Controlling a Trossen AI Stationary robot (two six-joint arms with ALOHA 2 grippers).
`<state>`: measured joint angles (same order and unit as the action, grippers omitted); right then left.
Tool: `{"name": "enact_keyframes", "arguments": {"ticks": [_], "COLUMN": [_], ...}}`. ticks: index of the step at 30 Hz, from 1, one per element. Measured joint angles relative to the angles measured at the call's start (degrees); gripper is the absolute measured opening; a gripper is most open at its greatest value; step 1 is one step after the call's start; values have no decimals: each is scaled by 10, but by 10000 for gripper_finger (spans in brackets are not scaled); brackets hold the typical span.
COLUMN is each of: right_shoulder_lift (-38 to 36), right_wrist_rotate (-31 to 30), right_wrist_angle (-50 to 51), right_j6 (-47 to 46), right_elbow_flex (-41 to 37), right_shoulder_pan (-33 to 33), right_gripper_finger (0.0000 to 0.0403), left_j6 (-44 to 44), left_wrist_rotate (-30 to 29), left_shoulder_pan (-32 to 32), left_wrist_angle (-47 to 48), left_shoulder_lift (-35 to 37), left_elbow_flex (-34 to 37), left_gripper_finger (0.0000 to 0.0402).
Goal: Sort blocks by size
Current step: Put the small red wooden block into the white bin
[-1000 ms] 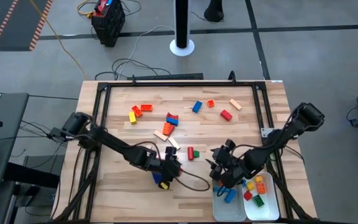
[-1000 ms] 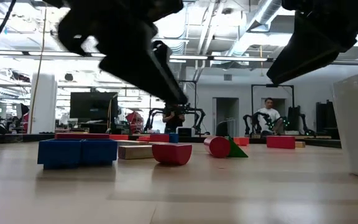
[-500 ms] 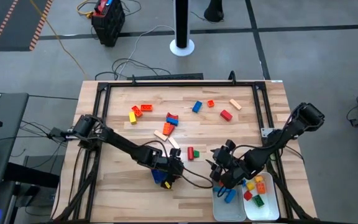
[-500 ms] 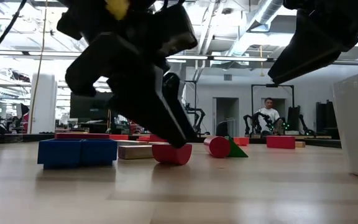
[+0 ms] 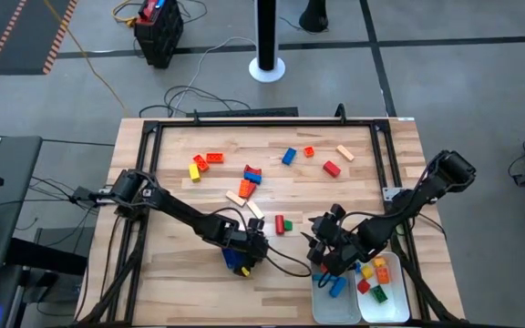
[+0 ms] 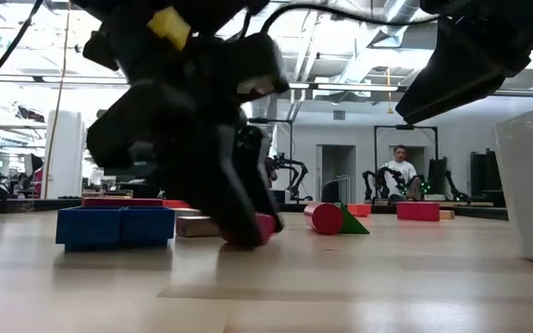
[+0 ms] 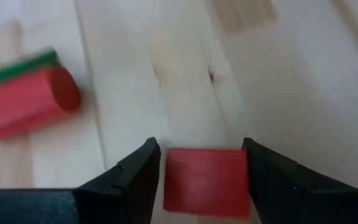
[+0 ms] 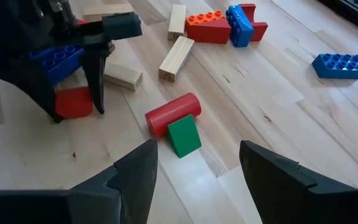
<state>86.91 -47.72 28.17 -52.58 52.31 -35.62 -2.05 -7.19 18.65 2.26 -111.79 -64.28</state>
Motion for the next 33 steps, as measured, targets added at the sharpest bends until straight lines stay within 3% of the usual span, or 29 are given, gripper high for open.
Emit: {"name": "enact_keyframes", "arguments": {"ticks": [14,20,23,29,33], "right_shoulder_lift": [0,0,0,-12,-9], "right_wrist_rotate": [-1,-1,4,0,-45], "right_wrist_angle": [1,2,21,100,81], "right_j6": [1,1,-3,-78,-9], "right_elbow_flex": [0,0,0,0,0], "right_shoulder_pan": [0,0,-4,-29,-49], "right_gripper_finger": [256,256,256,256,255], "left_j6": [10,8,10,-13,-50], "left_wrist_rotate": [-1,-1,-7,-99,-124], "left_shoulder_pan": [0,1,1,1,-7], "left_wrist_angle": [6,8,14,53,23], "left_shoulder_lift": [-7,-7,-6,43,86], "left_elbow_flex": [-1,-1,-1,3,1], "left_gripper_finger": [212,166,163,163,163]}}
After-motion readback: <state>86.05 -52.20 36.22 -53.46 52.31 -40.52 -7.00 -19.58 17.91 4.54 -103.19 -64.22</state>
